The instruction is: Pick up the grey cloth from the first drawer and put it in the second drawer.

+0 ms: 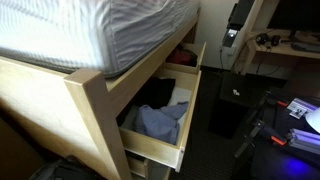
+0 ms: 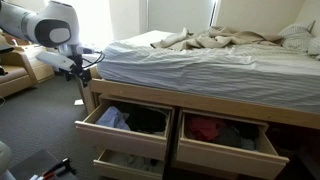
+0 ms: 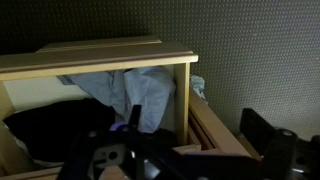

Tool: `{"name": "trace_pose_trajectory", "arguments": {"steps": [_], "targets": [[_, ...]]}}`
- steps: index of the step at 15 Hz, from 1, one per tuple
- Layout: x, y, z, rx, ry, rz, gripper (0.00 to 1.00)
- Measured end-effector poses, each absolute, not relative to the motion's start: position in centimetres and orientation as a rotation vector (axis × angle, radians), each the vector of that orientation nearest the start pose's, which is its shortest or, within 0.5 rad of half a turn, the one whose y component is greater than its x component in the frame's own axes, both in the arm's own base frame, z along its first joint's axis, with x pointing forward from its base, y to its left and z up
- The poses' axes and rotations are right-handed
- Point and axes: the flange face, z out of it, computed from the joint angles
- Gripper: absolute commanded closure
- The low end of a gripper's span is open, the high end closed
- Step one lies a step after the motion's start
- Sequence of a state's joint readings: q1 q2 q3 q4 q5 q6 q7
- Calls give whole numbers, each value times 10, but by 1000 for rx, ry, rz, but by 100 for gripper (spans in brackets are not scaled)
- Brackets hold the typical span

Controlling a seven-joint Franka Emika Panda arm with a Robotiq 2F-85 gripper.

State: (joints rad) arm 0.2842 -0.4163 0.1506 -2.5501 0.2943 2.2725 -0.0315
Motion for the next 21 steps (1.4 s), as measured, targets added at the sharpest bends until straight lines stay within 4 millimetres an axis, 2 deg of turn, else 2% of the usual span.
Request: {"name": "trace_pose_trajectory", "arguments": {"steps": [7, 11, 14, 16, 17, 19, 21], "targets": [[376, 184, 424, -2909, -410, -133, 0], [394, 184, 441, -2869, -288, -446, 0], [400, 185, 438, -2849, -263, -704, 0], [401, 187, 426, -2859, -291, -857, 0], [401, 188, 412, -2897, -325, -880, 0], [405, 187, 384, -3007, -366, -832, 0], [410, 184, 357, -3116, -352, -713, 0]]}}
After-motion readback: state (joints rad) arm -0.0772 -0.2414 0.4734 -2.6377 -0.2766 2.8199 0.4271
